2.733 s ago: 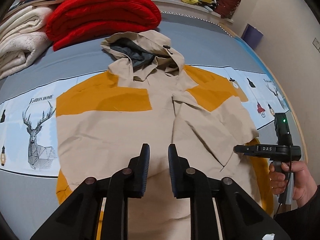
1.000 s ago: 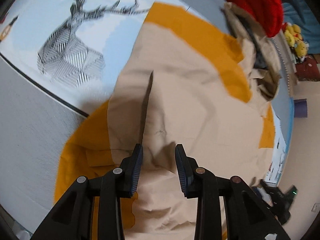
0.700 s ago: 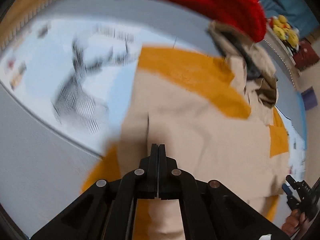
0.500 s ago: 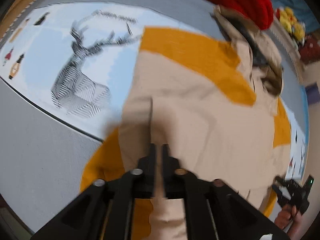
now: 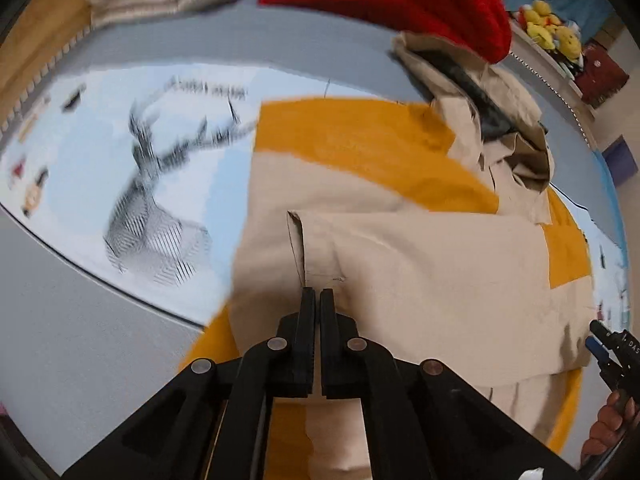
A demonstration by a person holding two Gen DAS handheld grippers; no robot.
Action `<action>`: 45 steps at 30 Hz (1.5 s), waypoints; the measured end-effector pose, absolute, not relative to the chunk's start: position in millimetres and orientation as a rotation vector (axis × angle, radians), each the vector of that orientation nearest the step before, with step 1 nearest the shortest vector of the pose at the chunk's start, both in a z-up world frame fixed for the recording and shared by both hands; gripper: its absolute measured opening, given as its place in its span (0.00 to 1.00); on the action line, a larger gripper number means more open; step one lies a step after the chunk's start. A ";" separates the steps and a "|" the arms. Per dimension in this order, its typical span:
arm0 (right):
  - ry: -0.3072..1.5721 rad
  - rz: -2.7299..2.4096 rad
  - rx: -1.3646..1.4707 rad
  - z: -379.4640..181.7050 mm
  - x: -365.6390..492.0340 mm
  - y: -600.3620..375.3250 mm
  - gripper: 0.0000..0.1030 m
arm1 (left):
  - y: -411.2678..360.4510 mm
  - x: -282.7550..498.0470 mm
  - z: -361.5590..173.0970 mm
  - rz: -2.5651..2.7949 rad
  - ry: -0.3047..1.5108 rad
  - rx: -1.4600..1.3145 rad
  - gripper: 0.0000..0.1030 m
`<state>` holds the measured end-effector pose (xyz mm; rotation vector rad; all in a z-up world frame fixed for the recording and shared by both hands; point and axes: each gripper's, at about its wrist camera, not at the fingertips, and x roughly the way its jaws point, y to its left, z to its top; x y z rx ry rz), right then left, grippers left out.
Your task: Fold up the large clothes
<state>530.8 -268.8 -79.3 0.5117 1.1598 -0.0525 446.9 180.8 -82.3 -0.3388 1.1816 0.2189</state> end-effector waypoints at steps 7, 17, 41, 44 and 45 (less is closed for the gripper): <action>1.374 -0.196 0.529 -132.5 526.9 -289.4 0.42 | 176.0 446.1 -81.7 0.313 1.203 -0.248 0.10; 1.236 -0.044 0.336 -96.0 535.0 -255.0 0.42 | 144.5 457.0 -145.5 0.138 1.425 -0.281 0.30; 0.895 -0.018 -0.060 23.4 494.6 -252.5 0.42 | 125.6 436.0 -10.4 0.194 0.874 -0.169 0.45; 0.915 -0.015 -0.046 24.2 493.4 -257.6 0.43 | 120.4 433.2 -7.0 0.202 0.852 -0.137 0.45; 0.919 -0.017 -0.047 24.4 492.7 -259.5 0.43 | 119.7 432.6 -6.2 0.198 0.848 -0.137 0.45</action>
